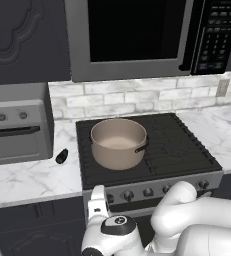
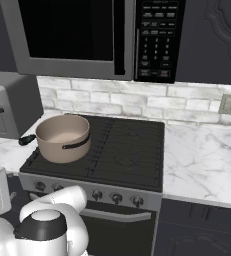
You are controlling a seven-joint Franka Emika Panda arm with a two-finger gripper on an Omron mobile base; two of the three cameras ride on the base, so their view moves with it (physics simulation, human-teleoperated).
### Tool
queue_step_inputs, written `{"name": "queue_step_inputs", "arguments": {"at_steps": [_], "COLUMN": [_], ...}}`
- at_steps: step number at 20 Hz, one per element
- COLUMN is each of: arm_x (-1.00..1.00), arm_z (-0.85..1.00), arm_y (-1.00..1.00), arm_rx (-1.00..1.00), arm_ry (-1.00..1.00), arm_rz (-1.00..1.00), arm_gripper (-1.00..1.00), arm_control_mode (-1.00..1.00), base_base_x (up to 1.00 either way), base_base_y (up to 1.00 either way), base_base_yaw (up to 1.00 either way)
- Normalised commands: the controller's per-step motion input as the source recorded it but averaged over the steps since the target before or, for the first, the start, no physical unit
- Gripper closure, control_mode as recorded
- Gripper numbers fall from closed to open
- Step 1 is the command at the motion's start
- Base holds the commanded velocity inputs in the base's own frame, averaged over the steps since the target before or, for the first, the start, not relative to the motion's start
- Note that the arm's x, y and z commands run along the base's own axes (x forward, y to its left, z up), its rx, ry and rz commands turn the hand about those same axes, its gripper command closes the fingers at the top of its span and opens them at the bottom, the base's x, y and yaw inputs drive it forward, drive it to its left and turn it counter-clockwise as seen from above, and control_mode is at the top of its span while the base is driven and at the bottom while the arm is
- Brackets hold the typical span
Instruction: Turn on the burner for the pot on the stove. Wait thirty seconds for the pot to heat up. Then add the eggplant to the pot.
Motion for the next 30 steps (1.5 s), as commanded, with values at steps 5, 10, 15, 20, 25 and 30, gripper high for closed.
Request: {"name": "queue_step_inputs", "arguments": {"at_steps": [5,10,15,20,25,30], "arm_x": [0.0,0.0,0.0,0.0,0.0,0.0], "arm_z": [0.0,0.0,0.0,0.0,0.0,0.0], "arm_y": [0.0,0.0,0.0,0.0,0.0,0.0], "arm_rx": [0.0,0.0,0.0,0.0,0.0,0.0], "arm_ry": [0.0,0.0,0.0,0.0,0.0,0.0], "arm_rz": [0.0,0.0,0.0,0.0,0.0,0.0], "arm_gripper": [-1.0,-1.0,-1.0,-1.0,-1.0,-1.0], "arm_control_mode": [-1.0,-1.0,-1.0,-1.0,-1.0,-1.0], "base_base_x": [0.0,0.0,0.0,0.0,0.0,0.0], "base_base_y": [0.0,0.0,0.0,0.0,0.0,0.0], "base_base_yaw": [0.0,0.0,0.0,0.0,0.0,0.0]}}
